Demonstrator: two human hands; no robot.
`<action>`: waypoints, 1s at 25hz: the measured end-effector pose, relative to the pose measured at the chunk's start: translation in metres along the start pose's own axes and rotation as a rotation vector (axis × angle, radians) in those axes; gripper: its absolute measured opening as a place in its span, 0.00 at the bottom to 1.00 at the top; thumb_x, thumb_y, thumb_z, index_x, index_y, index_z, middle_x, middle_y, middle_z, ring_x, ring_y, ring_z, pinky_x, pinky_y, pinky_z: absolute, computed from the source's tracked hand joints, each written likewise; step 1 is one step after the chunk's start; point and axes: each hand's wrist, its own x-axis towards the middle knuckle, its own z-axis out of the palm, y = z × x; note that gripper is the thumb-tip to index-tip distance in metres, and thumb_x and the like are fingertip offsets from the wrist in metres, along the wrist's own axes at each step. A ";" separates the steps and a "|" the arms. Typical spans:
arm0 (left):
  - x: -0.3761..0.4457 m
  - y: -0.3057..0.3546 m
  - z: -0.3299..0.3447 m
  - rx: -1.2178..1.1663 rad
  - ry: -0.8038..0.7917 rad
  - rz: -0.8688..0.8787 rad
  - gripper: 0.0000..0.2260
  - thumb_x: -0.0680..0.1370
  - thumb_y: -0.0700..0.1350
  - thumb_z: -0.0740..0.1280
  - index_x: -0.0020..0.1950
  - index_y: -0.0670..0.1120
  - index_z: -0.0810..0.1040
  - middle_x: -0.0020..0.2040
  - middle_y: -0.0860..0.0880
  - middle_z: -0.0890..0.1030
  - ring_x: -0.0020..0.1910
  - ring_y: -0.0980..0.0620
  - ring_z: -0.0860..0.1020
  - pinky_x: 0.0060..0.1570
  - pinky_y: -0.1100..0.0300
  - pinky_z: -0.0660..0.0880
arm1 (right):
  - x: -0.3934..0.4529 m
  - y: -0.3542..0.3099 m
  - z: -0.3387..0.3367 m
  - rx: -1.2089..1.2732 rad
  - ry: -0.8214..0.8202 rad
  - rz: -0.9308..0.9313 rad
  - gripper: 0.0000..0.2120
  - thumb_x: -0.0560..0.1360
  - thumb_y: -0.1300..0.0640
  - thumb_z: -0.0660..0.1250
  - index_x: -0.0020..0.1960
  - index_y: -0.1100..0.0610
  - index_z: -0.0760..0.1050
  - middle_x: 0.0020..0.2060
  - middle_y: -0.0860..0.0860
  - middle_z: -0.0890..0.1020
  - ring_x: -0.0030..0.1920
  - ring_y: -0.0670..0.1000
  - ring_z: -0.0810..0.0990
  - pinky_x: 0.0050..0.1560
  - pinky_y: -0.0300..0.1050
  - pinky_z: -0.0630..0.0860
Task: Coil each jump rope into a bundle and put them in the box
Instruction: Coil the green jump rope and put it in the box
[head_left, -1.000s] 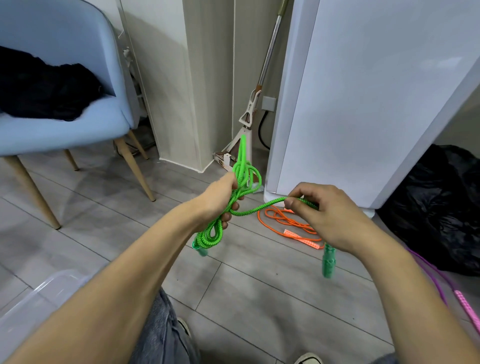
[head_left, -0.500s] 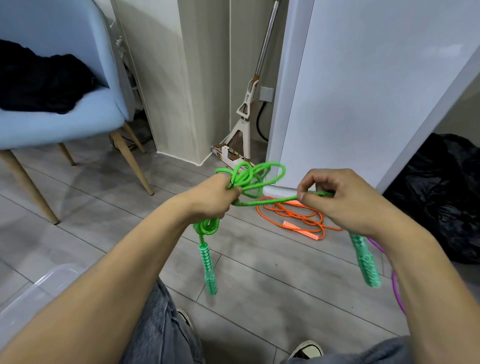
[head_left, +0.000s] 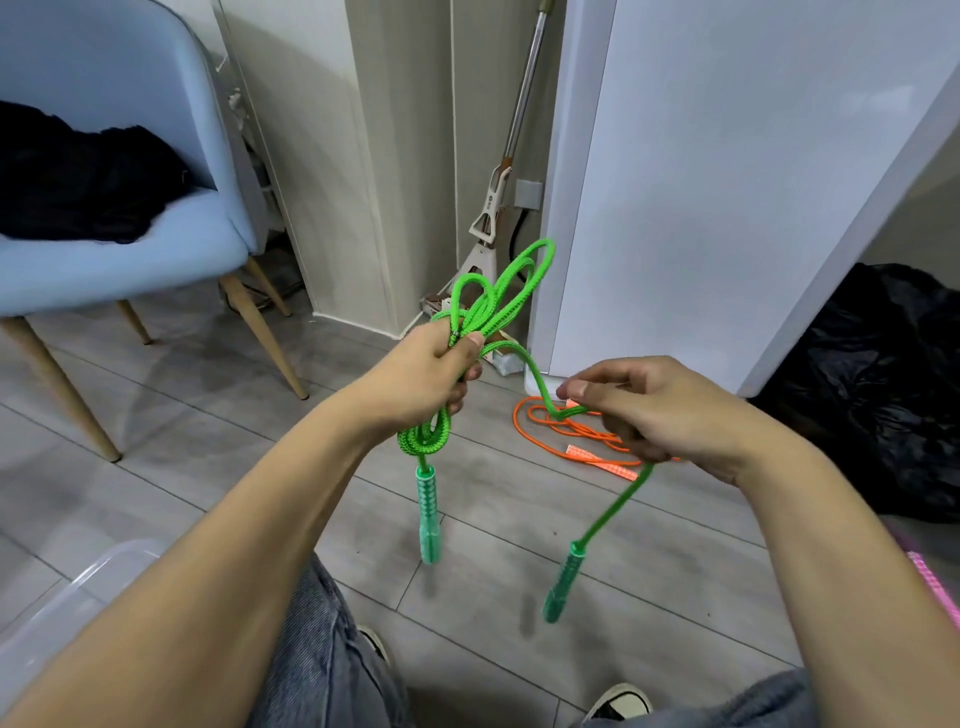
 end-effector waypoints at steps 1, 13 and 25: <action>0.002 -0.003 -0.004 0.168 0.012 0.026 0.08 0.85 0.46 0.55 0.50 0.43 0.66 0.34 0.50 0.69 0.28 0.48 0.66 0.30 0.57 0.65 | 0.000 -0.001 -0.001 -0.100 0.029 -0.043 0.08 0.80 0.52 0.68 0.52 0.54 0.85 0.26 0.43 0.79 0.27 0.45 0.76 0.31 0.37 0.73; -0.012 -0.026 0.029 1.323 -0.448 -0.024 0.09 0.84 0.46 0.58 0.61 0.44 0.70 0.57 0.41 0.78 0.58 0.39 0.77 0.46 0.54 0.69 | -0.030 -0.014 -0.039 -0.395 0.234 -0.302 0.03 0.74 0.51 0.73 0.44 0.48 0.85 0.35 0.43 0.84 0.36 0.41 0.79 0.41 0.35 0.73; -0.066 0.071 0.040 0.334 -0.279 0.506 0.10 0.83 0.50 0.57 0.52 0.45 0.73 0.40 0.56 0.74 0.37 0.57 0.72 0.38 0.59 0.69 | 0.015 0.036 -0.016 0.057 0.135 -0.237 0.09 0.78 0.56 0.69 0.40 0.58 0.80 0.22 0.42 0.75 0.25 0.41 0.69 0.31 0.37 0.66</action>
